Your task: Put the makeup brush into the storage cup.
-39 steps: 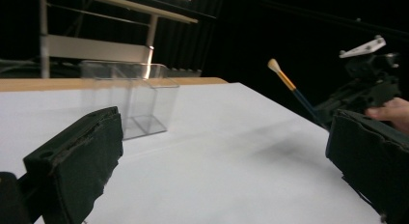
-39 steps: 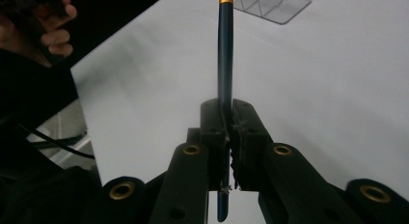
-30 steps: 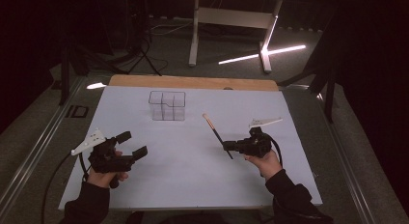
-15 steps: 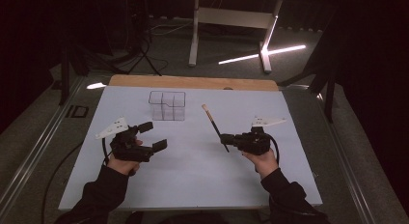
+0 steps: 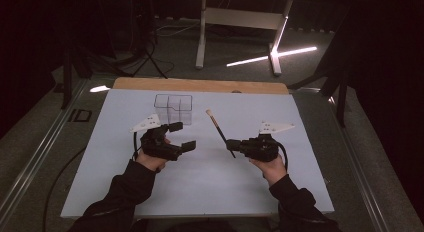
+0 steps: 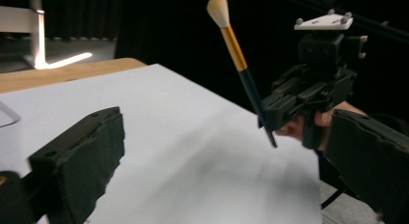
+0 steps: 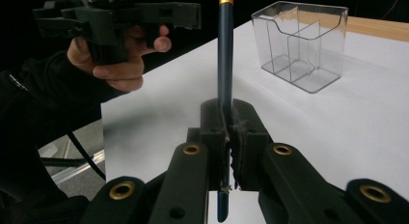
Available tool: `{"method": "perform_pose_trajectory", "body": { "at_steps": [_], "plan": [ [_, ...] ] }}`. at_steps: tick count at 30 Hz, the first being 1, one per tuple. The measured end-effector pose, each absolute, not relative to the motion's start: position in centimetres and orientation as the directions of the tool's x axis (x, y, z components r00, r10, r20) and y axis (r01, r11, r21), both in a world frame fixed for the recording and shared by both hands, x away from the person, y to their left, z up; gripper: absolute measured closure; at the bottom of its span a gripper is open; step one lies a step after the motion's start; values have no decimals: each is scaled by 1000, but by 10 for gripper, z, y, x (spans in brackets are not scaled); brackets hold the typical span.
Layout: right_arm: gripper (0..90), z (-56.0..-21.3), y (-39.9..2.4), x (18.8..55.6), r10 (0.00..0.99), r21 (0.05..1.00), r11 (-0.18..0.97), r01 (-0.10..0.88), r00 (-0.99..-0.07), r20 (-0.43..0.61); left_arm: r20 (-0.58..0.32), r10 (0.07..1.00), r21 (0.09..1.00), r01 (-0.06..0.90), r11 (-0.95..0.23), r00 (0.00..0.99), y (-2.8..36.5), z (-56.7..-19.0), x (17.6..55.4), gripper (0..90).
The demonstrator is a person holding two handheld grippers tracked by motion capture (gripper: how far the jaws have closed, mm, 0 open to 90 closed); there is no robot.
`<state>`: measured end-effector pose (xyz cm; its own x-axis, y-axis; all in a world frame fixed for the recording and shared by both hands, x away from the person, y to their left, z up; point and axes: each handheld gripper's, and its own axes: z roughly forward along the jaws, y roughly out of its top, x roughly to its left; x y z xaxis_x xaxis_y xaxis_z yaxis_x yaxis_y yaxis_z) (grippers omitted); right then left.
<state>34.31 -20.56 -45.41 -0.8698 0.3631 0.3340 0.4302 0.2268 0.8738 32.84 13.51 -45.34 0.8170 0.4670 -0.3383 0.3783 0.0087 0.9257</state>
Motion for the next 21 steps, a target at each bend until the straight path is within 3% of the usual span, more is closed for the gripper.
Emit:
{"method": "perform_pose_trajectory", "body": {
  "at_steps": [4,10,16,21],
  "plan": [
    [846,-455,-204,344,361,871,231,433,-870,336,-352,449,922,386,18,821,124,-452,337,21],
    [847,-455,-203,343,359,871,238,430,-872,332,-381,409,915,400,41,829,111,-454,344,114],
    [847,-455,-203,343,353,873,240,424,-876,329,-429,365,900,428,88,826,104,-456,349,322],
    [847,-455,-201,342,348,872,257,417,-882,319,-441,344,895,434,103,829,99,-454,353,425]
  ]
}}
